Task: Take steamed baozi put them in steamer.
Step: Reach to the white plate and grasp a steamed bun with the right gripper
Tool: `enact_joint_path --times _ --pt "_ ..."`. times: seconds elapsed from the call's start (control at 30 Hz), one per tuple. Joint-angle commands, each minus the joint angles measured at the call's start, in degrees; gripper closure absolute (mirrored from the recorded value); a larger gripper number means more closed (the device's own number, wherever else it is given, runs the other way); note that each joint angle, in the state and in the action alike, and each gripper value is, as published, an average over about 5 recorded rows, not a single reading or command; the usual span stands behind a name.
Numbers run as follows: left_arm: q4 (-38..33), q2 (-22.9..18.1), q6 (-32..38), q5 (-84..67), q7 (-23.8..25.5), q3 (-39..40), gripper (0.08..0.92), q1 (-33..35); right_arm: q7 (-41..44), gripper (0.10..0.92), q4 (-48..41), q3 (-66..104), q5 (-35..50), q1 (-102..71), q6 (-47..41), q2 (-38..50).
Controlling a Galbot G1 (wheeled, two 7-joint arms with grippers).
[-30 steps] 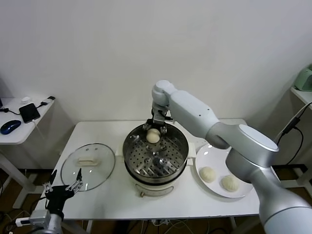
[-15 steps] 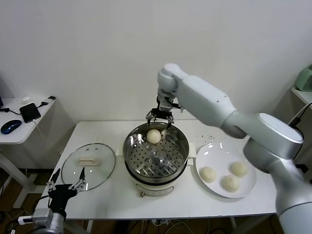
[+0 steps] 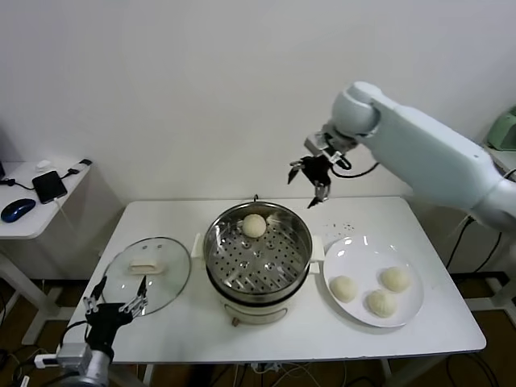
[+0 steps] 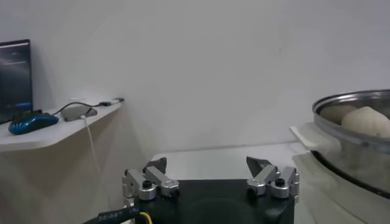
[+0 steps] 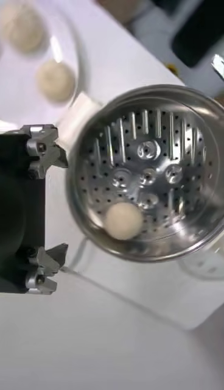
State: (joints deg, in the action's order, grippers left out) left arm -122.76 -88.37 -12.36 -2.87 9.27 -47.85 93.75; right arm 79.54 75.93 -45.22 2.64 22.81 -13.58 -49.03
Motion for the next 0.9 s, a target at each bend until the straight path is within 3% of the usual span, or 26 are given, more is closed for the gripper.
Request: enact_joint_path --times 0.03,0.53,0.9 --pt "-0.07 0.19 -0.1 -0.04 0.08 0.09 0.177 0.02 -2.37 0.203 10.16 1.33 4.19 -3.66 -17.73 13.31" --pt "-1.66 0.61 -1.65 -2.0 1.22 0.53 0.177 1.85 -1.94 0.203 11.96 18.6 -15.64 -35.14 -10.69 11.6" --pt "-1.82 0.52 -1.81 -1.28 1.76 0.73 0.177 2.4 -3.29 0.202 7.82 22.78 -19.11 -42.35 -7.29 7.12"
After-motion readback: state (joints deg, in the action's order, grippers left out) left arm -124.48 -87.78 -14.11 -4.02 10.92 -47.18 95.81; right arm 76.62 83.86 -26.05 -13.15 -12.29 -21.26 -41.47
